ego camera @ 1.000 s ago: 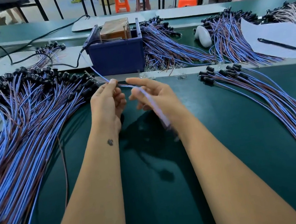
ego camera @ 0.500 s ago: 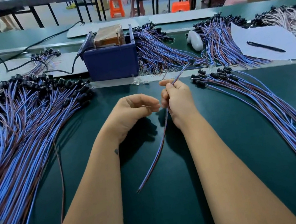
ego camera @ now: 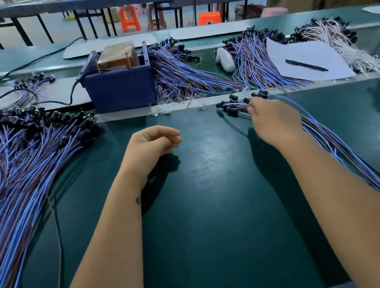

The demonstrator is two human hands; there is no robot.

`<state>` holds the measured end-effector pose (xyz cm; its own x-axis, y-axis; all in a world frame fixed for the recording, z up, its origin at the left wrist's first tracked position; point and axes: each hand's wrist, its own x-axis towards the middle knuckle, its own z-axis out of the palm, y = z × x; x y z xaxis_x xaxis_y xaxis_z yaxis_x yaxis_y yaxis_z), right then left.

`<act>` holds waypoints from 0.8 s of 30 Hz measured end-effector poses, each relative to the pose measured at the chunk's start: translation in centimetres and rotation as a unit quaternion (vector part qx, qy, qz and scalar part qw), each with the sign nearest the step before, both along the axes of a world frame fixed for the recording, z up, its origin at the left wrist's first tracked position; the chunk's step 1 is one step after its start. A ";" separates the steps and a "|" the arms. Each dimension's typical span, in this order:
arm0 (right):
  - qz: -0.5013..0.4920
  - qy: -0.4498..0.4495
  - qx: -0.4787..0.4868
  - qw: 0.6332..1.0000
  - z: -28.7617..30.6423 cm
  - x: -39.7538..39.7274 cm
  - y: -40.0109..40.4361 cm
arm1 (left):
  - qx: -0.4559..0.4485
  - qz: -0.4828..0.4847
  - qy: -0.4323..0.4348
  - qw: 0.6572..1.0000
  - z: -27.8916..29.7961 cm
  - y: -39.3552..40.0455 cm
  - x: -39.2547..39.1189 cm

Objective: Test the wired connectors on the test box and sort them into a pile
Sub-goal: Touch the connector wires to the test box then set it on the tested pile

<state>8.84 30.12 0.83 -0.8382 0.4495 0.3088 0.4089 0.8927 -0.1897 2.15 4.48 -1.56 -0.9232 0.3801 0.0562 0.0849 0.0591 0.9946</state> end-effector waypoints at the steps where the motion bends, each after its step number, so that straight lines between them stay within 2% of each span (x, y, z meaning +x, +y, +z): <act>1: -0.018 -0.008 0.017 1.000 0.2 0.2 0.7 | 0.000 0.004 -0.001 1.000 0.0 0.1 0.0; 4: -0.087 -0.071 0.067 0.991 0.5 0.4 1.2 | -0.005 0.019 -0.005 1.000 0.0 0.4 0.2; 6: -0.118 -0.090 0.068 0.987 0.6 0.2 0.0 | -0.008 0.029 -0.009 1.000 0.2 0.6 0.4; 8: -0.101 -0.068 0.024 0.992 0.8 -0.6 -2.5 | -0.005 0.060 -0.009 0.998 0.3 0.9 0.6; 10: -0.042 -0.031 -0.018 0.998 0.7 -1.7 -5.9 | -0.073 0.154 0.049 0.984 0.2 0.8 0.7; 11: -0.002 -0.014 -0.041 0.999 0.5 -2.3 -7.8 | -0.154 0.217 0.103 0.958 0.2 0.4 0.7; 13: 0.089 0.012 -0.109 0.990 -0.1 -3.2 -11.7 | -0.311 0.309 0.201 0.876 0.1 -0.9 0.5; 14: 0.130 0.012 -0.144 0.981 -0.5 -3.5 -13.4 | -0.359 0.327 0.210 0.848 0.0 -1.6 0.1; 16: 0.176 -0.010 -0.147 0.973 -1.7 -4.0 -15.9 | -0.419 0.334 0.161 0.829 0.0 -3.0 -0.5; 19: 0.189 -0.045 -0.068 0.979 -3.0 -4.6 -16.9 | -0.456 0.321 0.082 0.826 0.1 -4.5 -1.0; 24: 0.197 -0.052 -0.086 0.975 -3.2 -4.8 -16.2 | -0.477 0.312 0.035 0.821 0.3 -4.6 -1.6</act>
